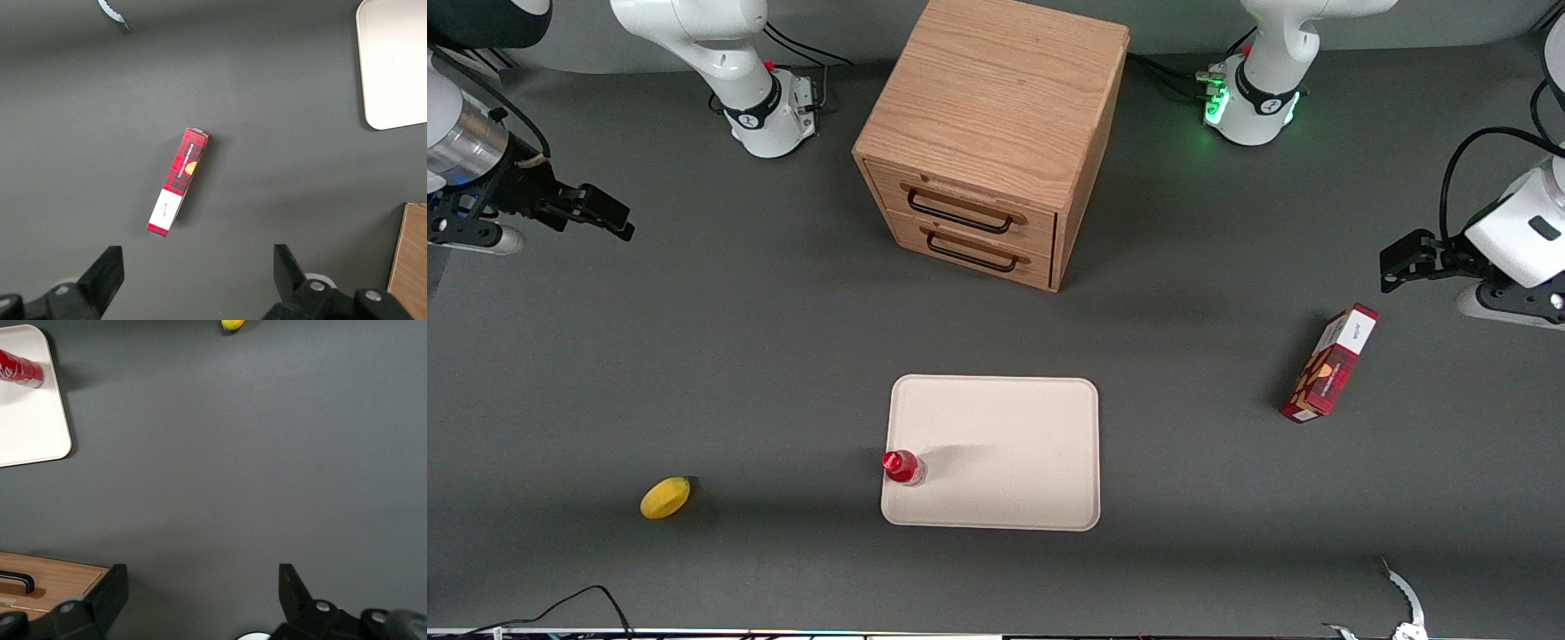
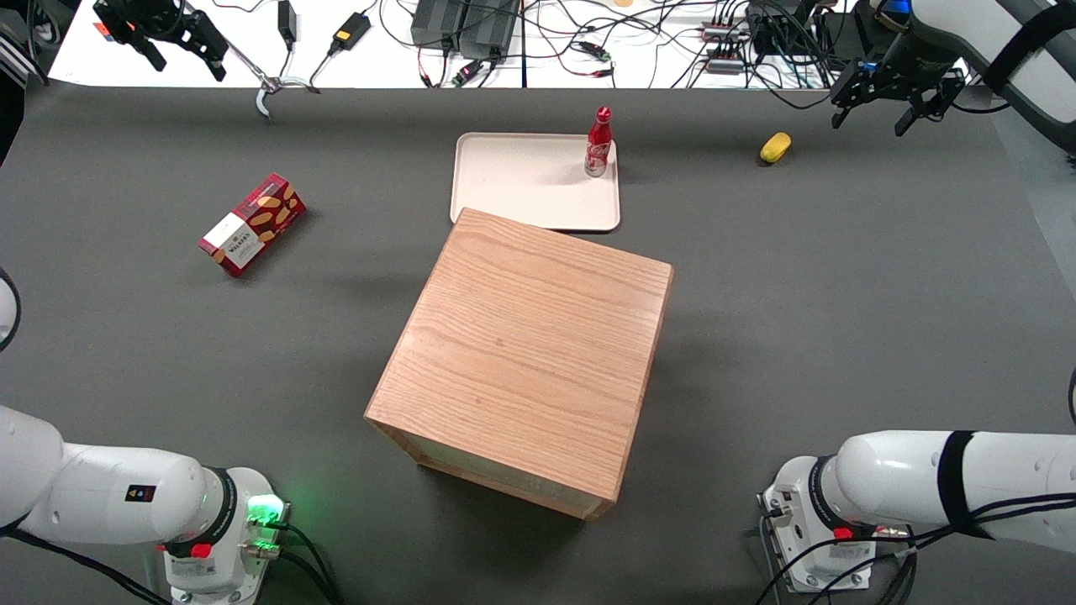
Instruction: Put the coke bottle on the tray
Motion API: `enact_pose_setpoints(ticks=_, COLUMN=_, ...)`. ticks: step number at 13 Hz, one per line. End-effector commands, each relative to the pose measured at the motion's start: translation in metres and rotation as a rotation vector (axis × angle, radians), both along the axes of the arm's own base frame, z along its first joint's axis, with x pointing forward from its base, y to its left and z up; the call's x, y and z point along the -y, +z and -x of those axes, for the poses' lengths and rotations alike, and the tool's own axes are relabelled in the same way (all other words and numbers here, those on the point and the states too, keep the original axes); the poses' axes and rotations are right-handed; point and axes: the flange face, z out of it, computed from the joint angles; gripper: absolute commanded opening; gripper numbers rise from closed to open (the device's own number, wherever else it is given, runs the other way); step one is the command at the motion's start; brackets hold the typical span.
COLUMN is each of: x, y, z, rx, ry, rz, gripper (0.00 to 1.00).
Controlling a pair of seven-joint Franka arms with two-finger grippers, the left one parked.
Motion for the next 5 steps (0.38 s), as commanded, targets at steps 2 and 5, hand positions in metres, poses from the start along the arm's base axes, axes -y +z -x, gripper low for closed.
enact_pose_setpoints(ticks=2, x=-0.001, y=0.025, z=-0.005, rx=0.023, ry=0.007, rz=-0.027, gripper=1.0)
enact_pose_setpoints(ticks=5, x=-0.002, y=0.032, z=-0.012, rx=-0.013, ry=0.01, rz=-0.029, gripper=1.0)
